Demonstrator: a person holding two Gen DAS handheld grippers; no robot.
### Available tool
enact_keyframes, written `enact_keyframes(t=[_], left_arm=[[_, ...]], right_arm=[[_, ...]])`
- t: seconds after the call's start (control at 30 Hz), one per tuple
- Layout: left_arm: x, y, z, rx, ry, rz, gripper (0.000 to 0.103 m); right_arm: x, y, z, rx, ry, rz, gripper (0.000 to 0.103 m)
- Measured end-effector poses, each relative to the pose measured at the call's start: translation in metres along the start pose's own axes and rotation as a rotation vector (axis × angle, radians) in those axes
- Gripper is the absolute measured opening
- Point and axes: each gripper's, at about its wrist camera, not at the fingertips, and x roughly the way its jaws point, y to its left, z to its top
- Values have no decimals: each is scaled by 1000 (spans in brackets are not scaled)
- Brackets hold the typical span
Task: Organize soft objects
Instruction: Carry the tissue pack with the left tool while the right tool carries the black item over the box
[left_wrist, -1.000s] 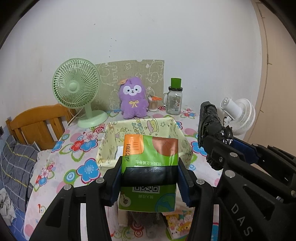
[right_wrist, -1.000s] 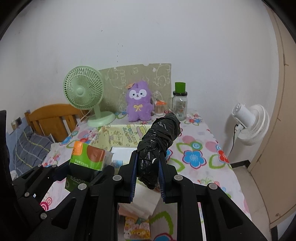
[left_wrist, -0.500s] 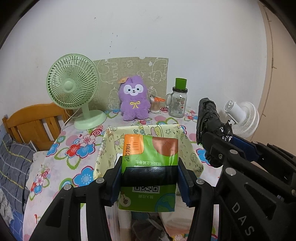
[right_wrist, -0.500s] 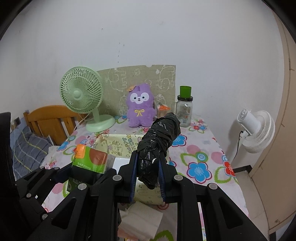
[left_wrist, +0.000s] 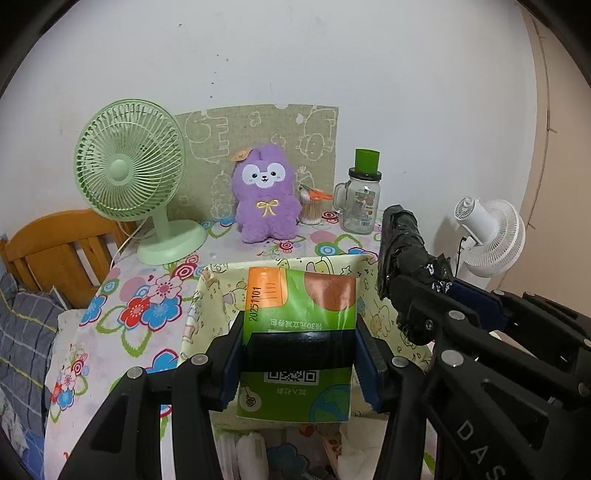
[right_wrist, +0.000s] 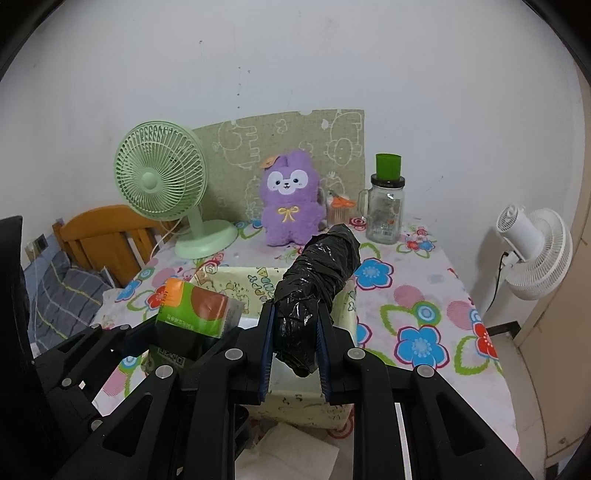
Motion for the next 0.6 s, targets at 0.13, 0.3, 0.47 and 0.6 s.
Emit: enact_keyframes(t=[0.13,0.3,0.47,0.6], left_arm=[[10,1,3,7,9,1,54],[22,4,5,-2,29,-9,54],[35,5,6,1,44,-1,70],[45,9,4,-10,57,5,79]], right_arm=[[9,-2,2,2,10,12,24],[22,-6,2,9,33,37,24],[34,-8,1,16,56,51,24],[41,-8,0,12,68,61,24]])
